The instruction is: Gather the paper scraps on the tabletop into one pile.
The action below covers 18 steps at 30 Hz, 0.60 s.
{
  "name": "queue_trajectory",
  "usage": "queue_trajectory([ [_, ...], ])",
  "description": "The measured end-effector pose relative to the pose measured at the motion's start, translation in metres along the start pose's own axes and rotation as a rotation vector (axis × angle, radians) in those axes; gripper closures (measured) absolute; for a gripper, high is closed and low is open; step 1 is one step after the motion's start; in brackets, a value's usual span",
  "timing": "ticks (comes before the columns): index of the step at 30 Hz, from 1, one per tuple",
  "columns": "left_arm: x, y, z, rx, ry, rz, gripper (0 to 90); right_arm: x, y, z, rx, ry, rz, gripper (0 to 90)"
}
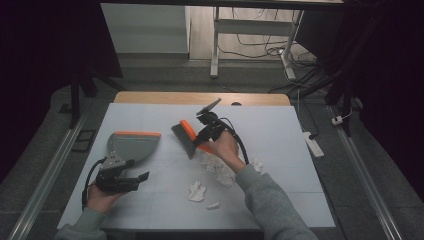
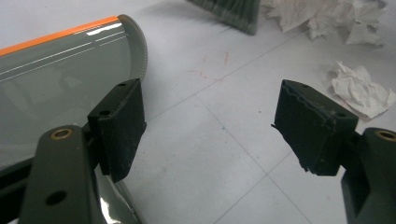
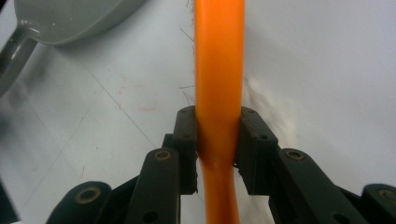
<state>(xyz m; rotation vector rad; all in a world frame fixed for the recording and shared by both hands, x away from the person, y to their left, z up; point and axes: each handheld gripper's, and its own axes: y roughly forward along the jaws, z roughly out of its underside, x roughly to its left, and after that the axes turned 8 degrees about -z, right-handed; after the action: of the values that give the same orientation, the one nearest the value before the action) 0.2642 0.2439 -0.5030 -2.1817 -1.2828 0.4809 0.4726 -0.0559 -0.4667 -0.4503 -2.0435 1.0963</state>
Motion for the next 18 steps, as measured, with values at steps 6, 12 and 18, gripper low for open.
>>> queue_trajectory([
  [6, -0.002, 0.001, -0.002, -0.001, 0.01, 0.004, 25.3, -0.013, -0.029, 0.022, 0.011, 0.033, 0.05, 71.2],
  [12, -0.002, 0.001, -0.002, 0.002, 0.008, 0.003, 25.3, -0.009, -0.057, 0.03, -0.082, 0.017, 0.006, 71.2],
  [18, -0.001, 0.002, -0.001, 0.005, 0.006, 0.002, 25.3, -0.007, -0.077, 0.035, -0.136, -0.004, -0.011, 71.1],
])
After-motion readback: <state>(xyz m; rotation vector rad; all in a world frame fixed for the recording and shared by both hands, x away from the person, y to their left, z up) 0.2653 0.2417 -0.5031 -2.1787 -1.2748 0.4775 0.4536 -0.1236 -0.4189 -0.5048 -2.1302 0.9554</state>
